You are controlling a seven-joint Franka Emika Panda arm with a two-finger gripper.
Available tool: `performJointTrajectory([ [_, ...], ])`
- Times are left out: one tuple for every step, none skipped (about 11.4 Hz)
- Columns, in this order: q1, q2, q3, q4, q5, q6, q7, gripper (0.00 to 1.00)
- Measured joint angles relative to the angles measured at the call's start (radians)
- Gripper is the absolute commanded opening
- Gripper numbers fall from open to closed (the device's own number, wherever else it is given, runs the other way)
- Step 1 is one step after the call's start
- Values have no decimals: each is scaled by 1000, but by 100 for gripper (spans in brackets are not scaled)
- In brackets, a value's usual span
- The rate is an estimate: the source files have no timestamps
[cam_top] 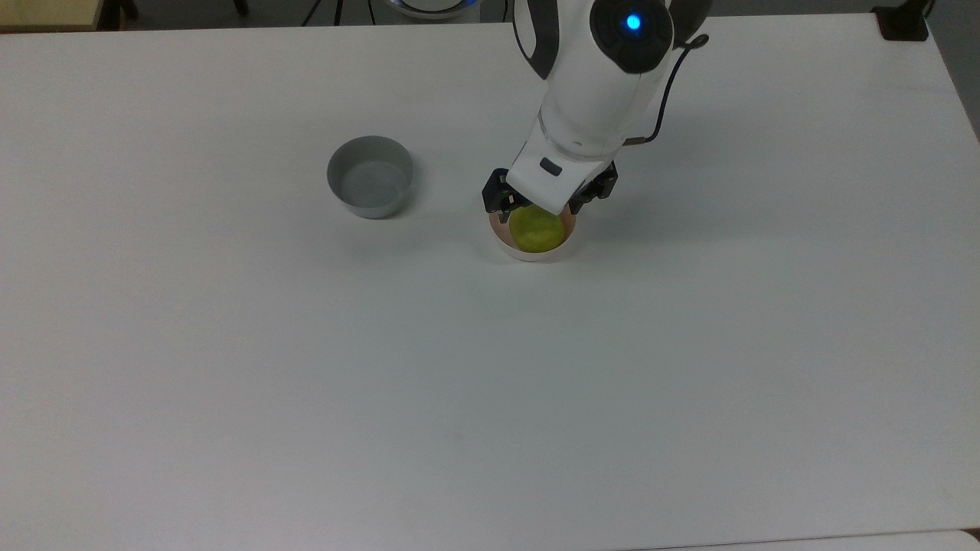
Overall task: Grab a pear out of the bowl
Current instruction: 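Close the gripper around the green pear inside the pink bowl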
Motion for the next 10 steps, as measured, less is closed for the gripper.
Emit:
performJointTrajectory([
  [3,16,1,-2,0,0,-16,90],
  [6,29,2,-4,0,0,-35,87],
  [9,40,2,-9,0,0,-49,81],
  [12,49,2,-15,0,0,-57,69],
  [14,59,2,-17,0,0,-61,56],
  [16,67,2,-17,0,0,-81,41],
  [16,67,2,-14,-2,0,-110,28],
  [16,67,2,-15,-2,0,-135,20],
  [16,67,2,-14,-2,0,-152,20],
  [16,65,2,-14,-2,0,-159,20],
])
